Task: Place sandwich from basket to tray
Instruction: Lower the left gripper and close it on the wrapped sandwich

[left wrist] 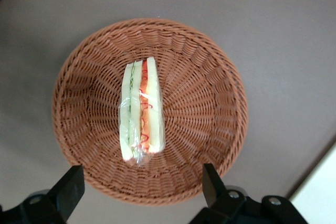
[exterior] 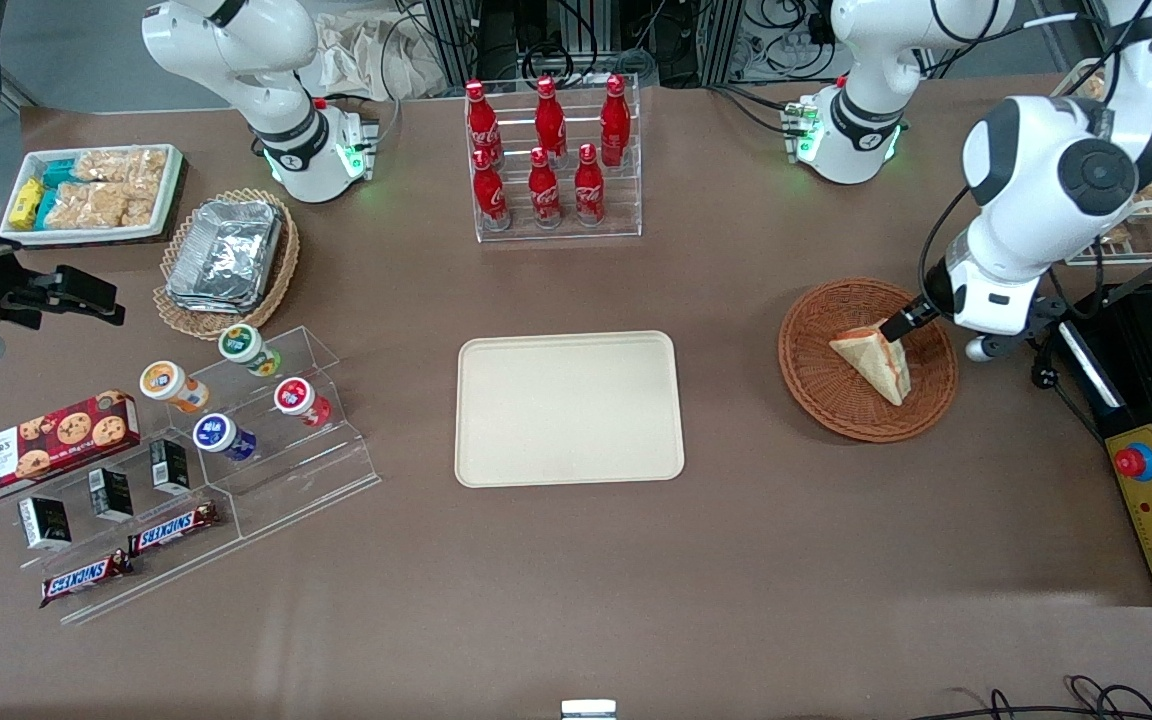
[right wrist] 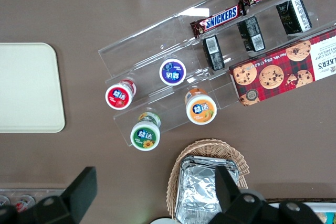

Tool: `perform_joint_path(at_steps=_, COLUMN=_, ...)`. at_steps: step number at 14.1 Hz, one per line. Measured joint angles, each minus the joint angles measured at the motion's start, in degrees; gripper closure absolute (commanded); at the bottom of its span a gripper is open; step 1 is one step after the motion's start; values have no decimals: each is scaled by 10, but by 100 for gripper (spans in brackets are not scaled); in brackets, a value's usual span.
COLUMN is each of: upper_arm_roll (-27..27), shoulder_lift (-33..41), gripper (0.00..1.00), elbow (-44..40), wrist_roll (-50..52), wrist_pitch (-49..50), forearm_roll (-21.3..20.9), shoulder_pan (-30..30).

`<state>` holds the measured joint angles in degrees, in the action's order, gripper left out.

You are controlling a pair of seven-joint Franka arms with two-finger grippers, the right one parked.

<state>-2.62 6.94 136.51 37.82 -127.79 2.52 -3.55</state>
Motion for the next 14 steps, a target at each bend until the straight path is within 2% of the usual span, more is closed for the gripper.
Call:
perform_joint_path(at_steps=5, upper_arm_roll=0, shoulder_lift=-53, gripper=0, elbow=43, wrist_roll=77, wrist_pitch=-97, forearm_roll=0, shoulder_pan=0)
perform_joint_path(at_steps=9, upper_arm_roll=0, shoulder_lift=-82, gripper=2, elbow=78, wrist_roll=85, wrist_pitch=-168, forearm_roll=0, shoulder_pan=0)
perform_joint_path(at_steps=10, upper_arm_roll=0, shoulder_lift=-89, gripper=26, elbow=85, wrist_roll=85, wrist_pitch=-182, forearm_roll=0, shoulder_pan=0)
perform_joint_path(at_steps=12, upper_arm_roll=0, shoulder_lift=-100, gripper=100, elbow=90, wrist_roll=85, wrist_pitch=-194, forearm_roll=0, shoulder_pan=0)
perform_joint_path(at_steps=14, upper_arm_roll=0, shoulder_lift=-105, gripper=100, elbow=90, wrist_roll=85, wrist_pitch=-197, forearm_roll=0, shoulder_pan=0)
